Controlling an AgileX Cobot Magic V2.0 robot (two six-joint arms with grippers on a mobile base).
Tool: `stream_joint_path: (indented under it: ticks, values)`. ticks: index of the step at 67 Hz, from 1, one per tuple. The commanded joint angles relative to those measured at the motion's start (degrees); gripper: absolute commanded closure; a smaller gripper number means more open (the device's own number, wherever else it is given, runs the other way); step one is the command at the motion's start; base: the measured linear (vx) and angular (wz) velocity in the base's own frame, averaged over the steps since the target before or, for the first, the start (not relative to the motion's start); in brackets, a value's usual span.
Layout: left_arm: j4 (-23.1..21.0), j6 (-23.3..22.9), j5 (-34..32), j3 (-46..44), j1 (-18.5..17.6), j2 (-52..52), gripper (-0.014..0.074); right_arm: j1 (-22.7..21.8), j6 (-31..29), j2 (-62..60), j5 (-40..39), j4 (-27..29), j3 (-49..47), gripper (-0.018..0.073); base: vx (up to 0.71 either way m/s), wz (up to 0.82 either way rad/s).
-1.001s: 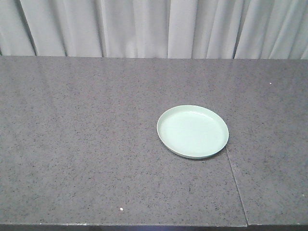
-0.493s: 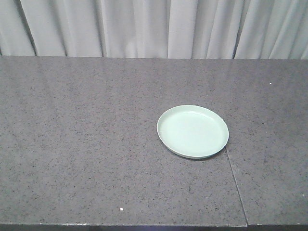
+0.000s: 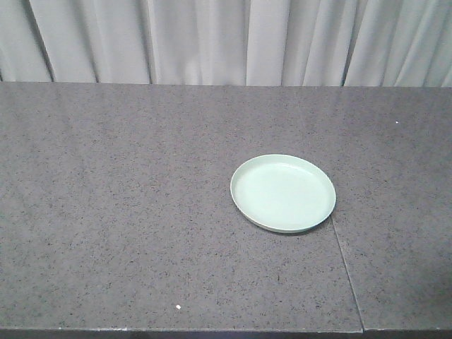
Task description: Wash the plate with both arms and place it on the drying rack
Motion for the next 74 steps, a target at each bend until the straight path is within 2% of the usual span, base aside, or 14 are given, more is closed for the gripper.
stream_joint_path:
  ticks: [1,8,14,19,31,44,52,74]
  values:
    - [-0.1,-0.5,-4.2,-1.2,-0.1,-0.8,0.0603,-0.4,-9.9,8.1,4.9,7.3,-9.8,0.0041,0.00,0.00]
    - [-0.1,-0.5,-4.2,-1.2,-0.1,-0.8,0.0603,0.1,-13.9,17.6,10.8,10.8,-17.6,0.0041,0.00,0.00]
    - [-0.1,-0.5,-4.2,-1.2,-0.1,-0.8,0.0603,2.7,-13.6,25.6,12.6,9.5,-22.7,0.0041,0.00,0.00]
    - [-0.1,-0.5,-4.2,-1.2,-0.1,-0.8,0.0603,5.5,-11.4,31.1,12.9,6.0,-26.4,0.0041,0.00,0.00]
    - [-0.1,-0.5,-4.2,-1.2,-0.1,-0.8,0.0603,10.6,-0.5,45.3,16.4,-6.6,-34.6,0.0041,0.00,0.00]
    - [-0.1,-0.5,-4.2,-1.2,-0.1,-0.8,0.0603,11.0,7.5,57.5,21.4,-13.1,-42.0,0.0041,0.00,0.00]
    - [-0.1,-0.5,-4.2,-1.2,-0.1,-0.8,0.0603,11.0,8.3,63.0,25.5,-14.1,-46.1,0.0041,0.00,0.00]
    - [-0.1,-0.5,-4.2,-1.2,-0.1,-0.8,0.0603,10.3,12.3,69.9,27.1,-16.3,-47.9,0.0041,0.00,0.00]
